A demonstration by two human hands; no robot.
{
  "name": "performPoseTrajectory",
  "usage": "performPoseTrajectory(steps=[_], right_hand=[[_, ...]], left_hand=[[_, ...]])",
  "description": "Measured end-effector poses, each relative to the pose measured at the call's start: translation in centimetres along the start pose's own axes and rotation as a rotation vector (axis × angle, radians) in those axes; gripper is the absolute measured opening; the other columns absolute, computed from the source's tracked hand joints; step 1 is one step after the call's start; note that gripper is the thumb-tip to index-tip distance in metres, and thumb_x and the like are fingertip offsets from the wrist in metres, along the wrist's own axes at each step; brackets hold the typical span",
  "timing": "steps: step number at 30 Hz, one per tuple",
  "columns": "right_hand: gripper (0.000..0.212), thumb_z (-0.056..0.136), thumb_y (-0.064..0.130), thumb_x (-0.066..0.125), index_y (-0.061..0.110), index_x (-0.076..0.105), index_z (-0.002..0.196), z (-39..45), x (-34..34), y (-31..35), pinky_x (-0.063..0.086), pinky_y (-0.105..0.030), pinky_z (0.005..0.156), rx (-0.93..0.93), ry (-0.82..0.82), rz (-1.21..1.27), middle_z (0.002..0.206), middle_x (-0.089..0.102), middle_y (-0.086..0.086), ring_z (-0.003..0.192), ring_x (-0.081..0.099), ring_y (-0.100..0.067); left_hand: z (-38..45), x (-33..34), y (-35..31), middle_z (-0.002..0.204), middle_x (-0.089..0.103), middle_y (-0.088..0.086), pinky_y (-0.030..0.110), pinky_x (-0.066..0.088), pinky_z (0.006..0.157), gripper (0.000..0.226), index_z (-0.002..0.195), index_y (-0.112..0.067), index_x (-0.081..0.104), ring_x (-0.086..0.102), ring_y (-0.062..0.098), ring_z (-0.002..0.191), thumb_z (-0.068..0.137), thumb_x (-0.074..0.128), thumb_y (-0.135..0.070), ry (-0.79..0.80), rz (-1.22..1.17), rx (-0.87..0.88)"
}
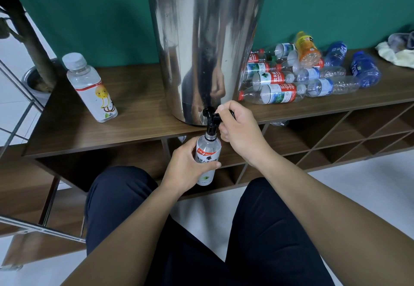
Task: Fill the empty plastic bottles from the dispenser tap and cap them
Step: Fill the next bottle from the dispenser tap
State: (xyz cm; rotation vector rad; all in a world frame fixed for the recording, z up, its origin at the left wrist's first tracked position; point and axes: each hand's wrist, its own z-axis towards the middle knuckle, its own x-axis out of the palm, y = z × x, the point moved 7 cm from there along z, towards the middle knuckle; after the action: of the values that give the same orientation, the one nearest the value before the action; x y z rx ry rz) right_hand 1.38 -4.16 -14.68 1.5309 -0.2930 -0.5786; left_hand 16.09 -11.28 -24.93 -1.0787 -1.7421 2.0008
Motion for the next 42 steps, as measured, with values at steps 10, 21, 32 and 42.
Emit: performPoseTrajectory(steps=[10,21,32,42], right_hand=[[0.029,0.117,0.029,0.052,0.007,0.059,0.100,-0.04,0.10,-0.07,0.029,-0.036,0.055,0.009,-0.008,0.017,0.061,0.038,0.005,0.055,0.036,-0.014],[0.026,0.117,0.031,0.052,0.014,0.061,0.099,-0.13,0.09,-0.05,0.030,-0.036,0.056,0.010,0.004,0.010,0.061,0.040,0.007,0.056,0.037,-0.013],[0.026,0.116,0.032,0.052,0.017,0.061,0.096,-0.16,0.09,0.04,0.032,-0.036,0.057,0.015,-0.013,0.009,0.060,0.041,0.008,0.056,0.038,-0.013],[0.027,0.116,0.028,0.052,0.010,0.060,0.097,-0.64,0.12,0.52,0.032,-0.032,0.054,-0.016,-0.087,-0.025,0.060,0.041,0.008,0.057,0.038,-0.013]], left_hand=[[-0.04,-0.03,-0.28,0.120,0.079,-0.023,0.027,0.059,0.100,0.069,0.135,-0.033,0.072,0.073,-0.004,0.112,0.075,0.105,-0.026,-0.002,-0.006,0.008],[-0.07,0.01,-0.26,0.121,0.080,-0.022,0.024,0.057,0.099,0.070,0.138,-0.031,0.072,0.073,-0.005,0.112,0.076,0.105,-0.025,-0.001,-0.015,-0.001],[-0.09,-0.05,-0.29,0.123,0.080,-0.020,0.031,0.059,0.104,0.071,0.137,-0.033,0.071,0.073,-0.003,0.115,0.075,0.105,-0.028,0.002,-0.013,0.003],[-0.16,-0.06,-0.40,0.120,0.080,-0.020,0.040,0.061,0.107,0.069,0.136,-0.033,0.072,0.075,-0.001,0.112,0.075,0.105,-0.027,-0.001,-0.008,0.006]])
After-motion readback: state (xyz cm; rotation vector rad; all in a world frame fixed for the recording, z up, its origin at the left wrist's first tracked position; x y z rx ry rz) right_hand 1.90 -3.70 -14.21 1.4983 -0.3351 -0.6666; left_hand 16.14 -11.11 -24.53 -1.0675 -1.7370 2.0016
